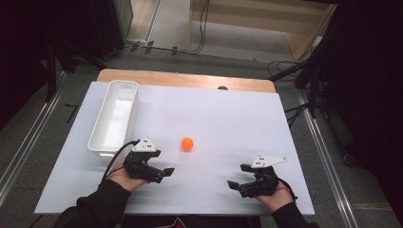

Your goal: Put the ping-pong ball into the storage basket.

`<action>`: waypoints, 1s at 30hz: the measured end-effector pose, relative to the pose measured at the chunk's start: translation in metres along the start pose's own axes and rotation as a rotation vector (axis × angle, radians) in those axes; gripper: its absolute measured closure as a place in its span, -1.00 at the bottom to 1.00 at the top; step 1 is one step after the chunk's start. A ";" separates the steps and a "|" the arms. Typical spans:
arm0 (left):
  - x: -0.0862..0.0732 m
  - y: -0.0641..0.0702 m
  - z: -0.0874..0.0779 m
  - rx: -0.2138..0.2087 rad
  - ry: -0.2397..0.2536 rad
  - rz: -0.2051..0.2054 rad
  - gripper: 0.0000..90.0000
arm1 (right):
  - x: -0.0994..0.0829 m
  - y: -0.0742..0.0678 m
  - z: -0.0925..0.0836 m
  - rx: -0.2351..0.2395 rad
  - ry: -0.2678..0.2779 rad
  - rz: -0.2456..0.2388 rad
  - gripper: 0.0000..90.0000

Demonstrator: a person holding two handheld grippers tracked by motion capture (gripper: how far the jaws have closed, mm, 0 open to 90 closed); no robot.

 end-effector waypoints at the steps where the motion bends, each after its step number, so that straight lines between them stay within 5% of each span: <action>1: 0.000 0.000 0.000 -0.001 -0.002 0.000 -0.67 | 0.000 0.000 0.000 0.000 0.000 0.000 -0.71; 30: 0.017 0.002 0.016 -0.043 -0.013 0.011 -0.67 | -0.001 0.006 -0.001 -0.035 -0.007 0.004 -0.71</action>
Point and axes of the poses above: each handheld gripper's, and its own axes: z roughly forward along the jaws, x roughly out of its top, y roughly to its right, the point moved 9 cm from there along z, roughly forward along the jaws, and after that the axes turned 3 degrees about -x, right-handed, at the moved point
